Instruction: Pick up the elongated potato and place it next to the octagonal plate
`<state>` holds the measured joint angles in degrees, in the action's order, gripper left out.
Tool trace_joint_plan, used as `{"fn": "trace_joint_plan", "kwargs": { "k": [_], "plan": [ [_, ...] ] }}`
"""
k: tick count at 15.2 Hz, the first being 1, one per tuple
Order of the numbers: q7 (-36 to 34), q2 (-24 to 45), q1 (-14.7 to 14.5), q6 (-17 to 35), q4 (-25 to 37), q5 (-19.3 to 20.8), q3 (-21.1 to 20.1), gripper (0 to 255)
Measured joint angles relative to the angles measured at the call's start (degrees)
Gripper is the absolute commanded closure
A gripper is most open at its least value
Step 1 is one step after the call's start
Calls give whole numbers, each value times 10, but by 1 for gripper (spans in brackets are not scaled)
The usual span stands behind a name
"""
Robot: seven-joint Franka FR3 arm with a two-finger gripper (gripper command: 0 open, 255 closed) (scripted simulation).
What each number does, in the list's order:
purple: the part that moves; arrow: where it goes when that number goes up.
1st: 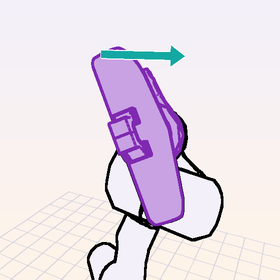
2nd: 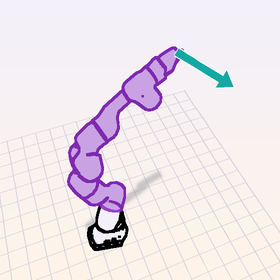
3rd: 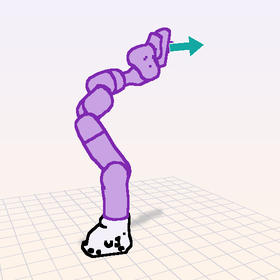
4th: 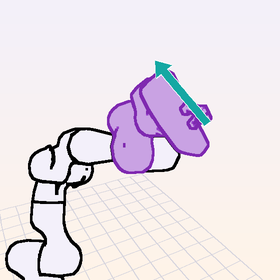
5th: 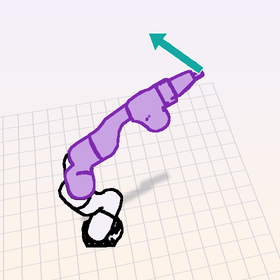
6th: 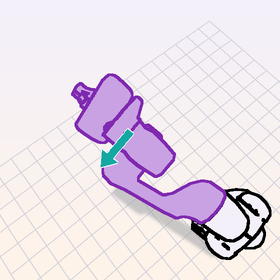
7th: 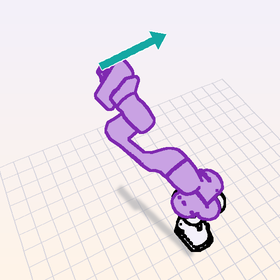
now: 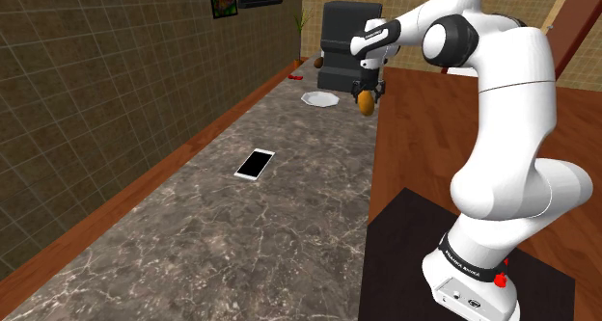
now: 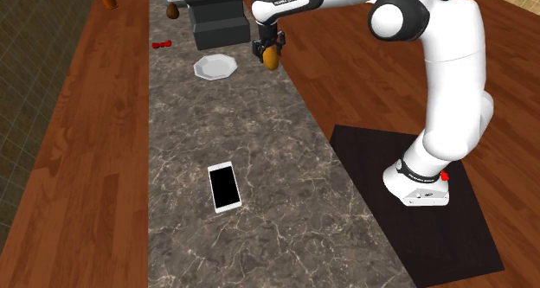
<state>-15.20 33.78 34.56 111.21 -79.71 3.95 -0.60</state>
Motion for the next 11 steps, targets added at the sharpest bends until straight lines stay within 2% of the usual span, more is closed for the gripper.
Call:
{"fn": "trace_joint_plan", "kwargs": {
  "k": [6,11],
  "plan": [
    [-2,-4,-2,2,-10,-1,-2,0],
    [2,-3,-2,-61,44,-2,-2,0]
  ]
}}
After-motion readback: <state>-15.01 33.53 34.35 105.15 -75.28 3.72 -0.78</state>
